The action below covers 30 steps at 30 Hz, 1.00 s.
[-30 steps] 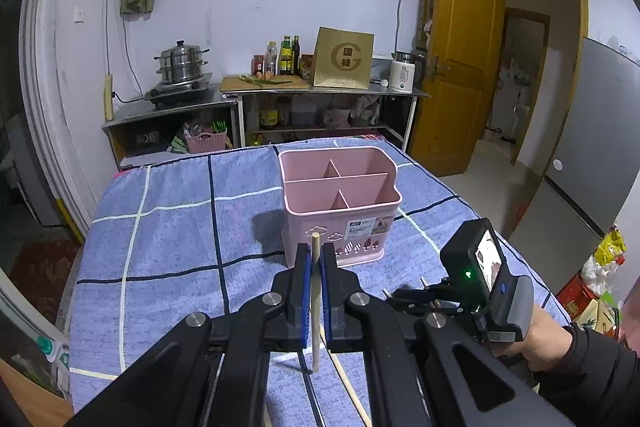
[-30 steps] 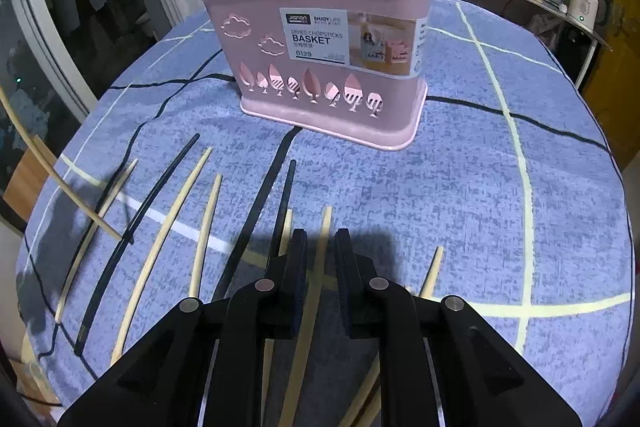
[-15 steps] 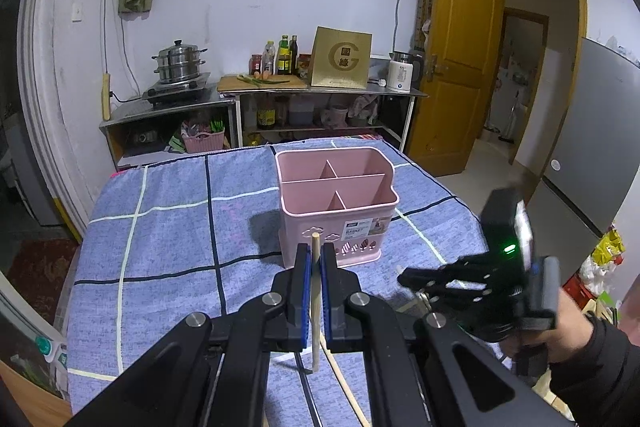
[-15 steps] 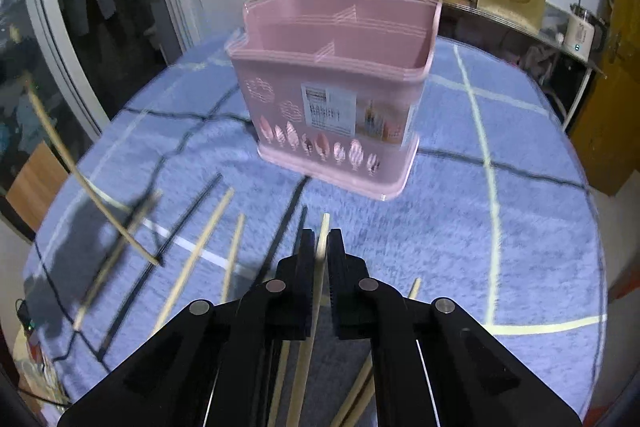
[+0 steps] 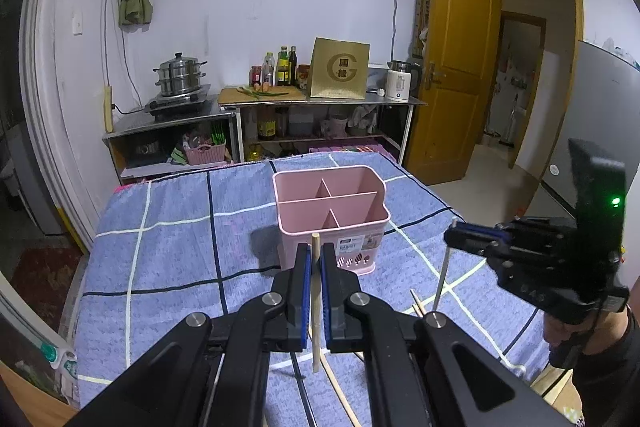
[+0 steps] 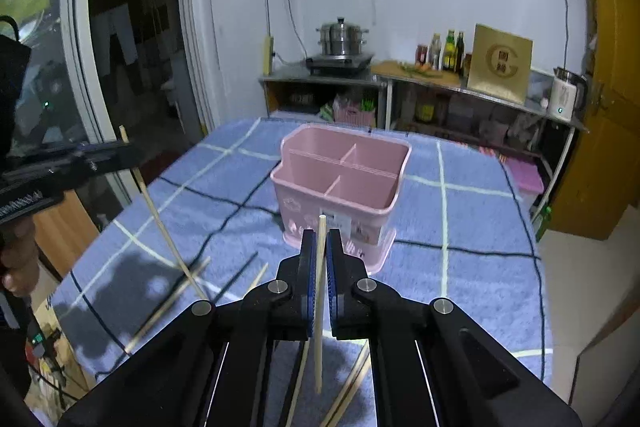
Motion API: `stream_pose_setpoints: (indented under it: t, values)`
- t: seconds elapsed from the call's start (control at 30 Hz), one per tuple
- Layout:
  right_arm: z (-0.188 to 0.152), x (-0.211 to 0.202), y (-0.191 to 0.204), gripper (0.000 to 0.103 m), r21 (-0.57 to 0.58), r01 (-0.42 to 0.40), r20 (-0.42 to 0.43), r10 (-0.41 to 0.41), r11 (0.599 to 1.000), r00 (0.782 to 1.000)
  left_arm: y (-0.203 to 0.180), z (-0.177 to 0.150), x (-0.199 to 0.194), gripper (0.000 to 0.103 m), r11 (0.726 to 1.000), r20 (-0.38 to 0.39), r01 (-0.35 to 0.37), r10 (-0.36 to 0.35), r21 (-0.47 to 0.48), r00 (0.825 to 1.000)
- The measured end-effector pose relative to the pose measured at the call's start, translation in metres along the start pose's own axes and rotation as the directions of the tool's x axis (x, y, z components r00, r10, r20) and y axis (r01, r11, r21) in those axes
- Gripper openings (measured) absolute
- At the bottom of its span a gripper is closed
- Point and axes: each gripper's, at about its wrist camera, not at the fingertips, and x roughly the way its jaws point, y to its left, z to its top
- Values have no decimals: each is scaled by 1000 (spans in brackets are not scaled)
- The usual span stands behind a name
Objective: Organize utensils
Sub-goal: 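Lift both held wooden chopsticks and carry them over the pink basket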
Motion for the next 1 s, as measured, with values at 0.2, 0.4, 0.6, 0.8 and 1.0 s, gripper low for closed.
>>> stream_pose_setpoints:
  t: [0.2, 0.4, 0.6, 0.8, 1.0]
  values:
    - [12, -6, 0, 5, 1, -8, 35, 8, 1000, 999, 0, 13, 5, 4, 1000, -2, -3, 3, -3, 1000]
    - [32, -11, -1, 5, 1, -25, 87, 24, 1000, 996, 3, 35, 17, 4, 1000, -5, -1, 1, -9, 1000]
    - [65, -13, -5, 5, 26, -52, 171, 47, 998, 984, 8, 70, 31, 4, 1000, 13, -3, 3, -25, 1000]
    - [97, -7, -12, 5, 51, -55, 232, 41, 997, 972, 14, 106, 41, 4, 999, 60, -1, 4, -48, 998]
    - [116, 14, -20, 5, 76, -47, 264, 25, 996, 964, 19, 130, 60, 4, 999, 87, 1, 3, -52, 996]
